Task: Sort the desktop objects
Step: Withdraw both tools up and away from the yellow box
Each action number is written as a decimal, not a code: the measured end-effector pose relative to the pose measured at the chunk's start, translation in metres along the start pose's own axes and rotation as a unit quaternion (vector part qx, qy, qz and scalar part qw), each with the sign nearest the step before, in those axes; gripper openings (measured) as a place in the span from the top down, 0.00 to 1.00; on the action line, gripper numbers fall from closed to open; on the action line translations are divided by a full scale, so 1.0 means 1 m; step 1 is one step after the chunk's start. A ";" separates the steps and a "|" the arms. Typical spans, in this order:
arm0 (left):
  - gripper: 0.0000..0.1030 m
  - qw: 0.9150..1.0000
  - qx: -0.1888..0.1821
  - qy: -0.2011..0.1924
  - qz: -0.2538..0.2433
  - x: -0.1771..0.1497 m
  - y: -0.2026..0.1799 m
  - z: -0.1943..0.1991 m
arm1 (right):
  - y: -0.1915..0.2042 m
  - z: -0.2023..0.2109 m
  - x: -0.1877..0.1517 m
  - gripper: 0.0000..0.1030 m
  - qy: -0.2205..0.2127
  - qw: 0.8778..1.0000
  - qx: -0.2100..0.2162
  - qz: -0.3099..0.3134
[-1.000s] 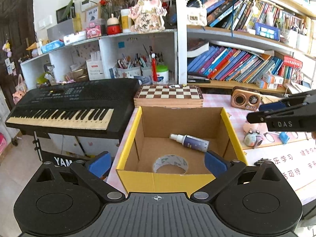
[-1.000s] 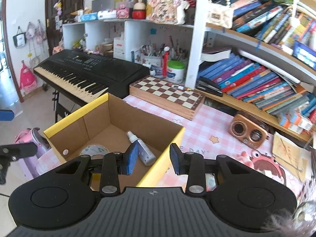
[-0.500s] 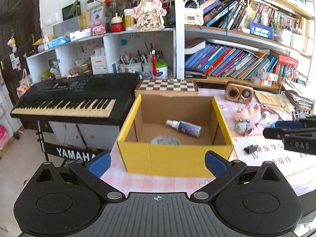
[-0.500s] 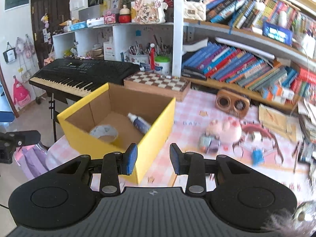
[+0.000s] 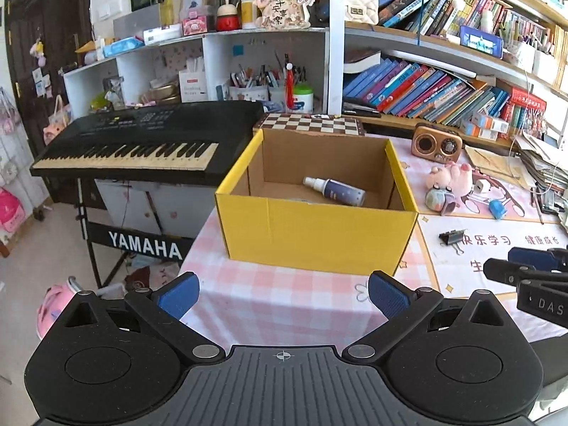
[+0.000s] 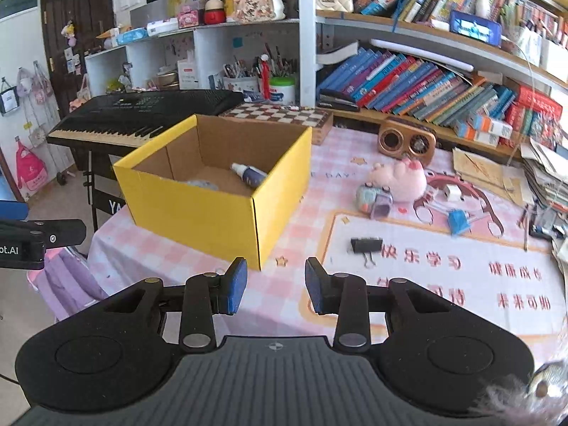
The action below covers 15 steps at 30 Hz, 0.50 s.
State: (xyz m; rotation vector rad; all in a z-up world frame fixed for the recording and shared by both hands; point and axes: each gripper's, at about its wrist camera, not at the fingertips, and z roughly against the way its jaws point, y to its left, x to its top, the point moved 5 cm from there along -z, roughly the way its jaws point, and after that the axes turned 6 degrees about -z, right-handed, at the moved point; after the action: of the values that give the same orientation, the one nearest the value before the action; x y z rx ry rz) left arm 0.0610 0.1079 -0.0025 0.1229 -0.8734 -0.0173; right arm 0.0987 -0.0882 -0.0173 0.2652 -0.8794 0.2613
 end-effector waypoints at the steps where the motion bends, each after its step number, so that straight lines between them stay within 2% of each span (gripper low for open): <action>1: 0.01 1.000 0.001 -0.001 -0.001 -0.002 -0.002 0.001 | -0.001 0.002 -0.004 0.67 0.001 1.000 -0.003 -0.003; 15: 0.01 1.000 -0.017 0.010 -0.003 -0.029 -0.032 0.008 | -0.023 0.019 -0.051 0.65 0.010 0.998 -0.054 -0.036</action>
State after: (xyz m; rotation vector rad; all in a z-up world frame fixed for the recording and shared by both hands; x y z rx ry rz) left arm 0.0369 0.0770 -0.0234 0.0940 -0.8519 -0.0358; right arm 0.0611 -0.1221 -0.0487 0.1934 -0.8591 0.1490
